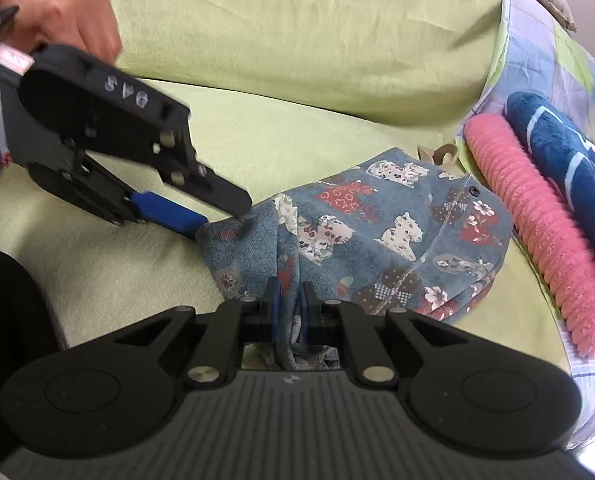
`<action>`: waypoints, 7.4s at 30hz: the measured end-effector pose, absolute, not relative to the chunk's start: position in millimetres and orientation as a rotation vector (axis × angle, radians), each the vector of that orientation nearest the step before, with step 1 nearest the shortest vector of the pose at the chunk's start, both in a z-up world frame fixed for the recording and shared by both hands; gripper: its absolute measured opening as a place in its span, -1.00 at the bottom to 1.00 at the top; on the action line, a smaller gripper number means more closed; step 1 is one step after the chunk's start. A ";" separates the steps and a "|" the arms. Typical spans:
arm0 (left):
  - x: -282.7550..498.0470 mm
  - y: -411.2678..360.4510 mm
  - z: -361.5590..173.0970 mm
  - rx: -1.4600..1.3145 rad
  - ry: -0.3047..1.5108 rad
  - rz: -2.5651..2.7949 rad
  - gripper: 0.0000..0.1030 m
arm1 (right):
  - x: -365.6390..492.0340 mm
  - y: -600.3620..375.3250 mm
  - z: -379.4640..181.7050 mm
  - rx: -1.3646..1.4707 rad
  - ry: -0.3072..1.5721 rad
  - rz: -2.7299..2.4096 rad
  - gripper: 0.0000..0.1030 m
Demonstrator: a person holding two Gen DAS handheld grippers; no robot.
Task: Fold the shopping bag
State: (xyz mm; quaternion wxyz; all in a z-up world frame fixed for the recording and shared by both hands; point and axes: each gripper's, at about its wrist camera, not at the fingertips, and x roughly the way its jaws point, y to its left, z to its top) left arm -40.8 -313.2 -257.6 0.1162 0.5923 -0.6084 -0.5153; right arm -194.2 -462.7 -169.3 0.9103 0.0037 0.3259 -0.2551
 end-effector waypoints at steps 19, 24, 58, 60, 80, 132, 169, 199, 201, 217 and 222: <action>-18.1 -345.3 -234.2 1.798 -1.856 -1.673 -0.03 | -206.6 -486.3 -168.0 0.157 0.634 -0.461 -0.88; -26.9 -357.2 -234.3 1.782 -2.008 -1.682 0.01 | -208.3 -487.9 -169.0 0.178 0.621 -0.457 -0.88; -61.1 -409.9 -173.7 1.682 -0.836 -2.039 -0.06 | -180.1 -463.5 -171.1 -0.325 0.687 -0.267 -0.50; -58.6 -396.9 -173.4 1.670 -0.884 -2.027 -0.02 | -181.9 -481.5 -158.3 -0.215 0.692 -0.228 -0.50; -62.9 -443.1 -181.4 1.409 -0.454 -2.137 -0.34 | -233.6 -440.3 -201.6 -0.713 0.702 -0.304 -0.23; -18.6 -474.2 -165.7 0.751 1.053 -1.876 -0.26 | -259.7 -410.7 -148.5 -0.085 0.319 -0.802 -0.36; -92.8 -448.1 -150.2 0.985 0.348 -1.692 -0.62 | -228.7 -497.0 -196.4 0.224 0.412 -0.635 -0.74; -86.1 -440.5 -125.6 0.822 0.495 -1.636 -0.60 | -237.5 -515.0 -178.5 0.474 0.658 -0.687 -0.89; -88.5 -437.0 -122.1 0.828 0.485 -1.638 -0.60 | -237.5 -516.4 -178.5 0.490 0.658 -0.684 -0.89; -79.3 -463.2 -141.2 0.811 0.696 -1.616 -0.48 | -221.9 -547.5 -168.9 0.591 0.811 -0.629 -0.92; -79.0 -463.1 -144.0 0.775 0.706 -1.602 -0.46 | -220.5 -560.6 -167.9 0.638 0.854 -0.596 -0.92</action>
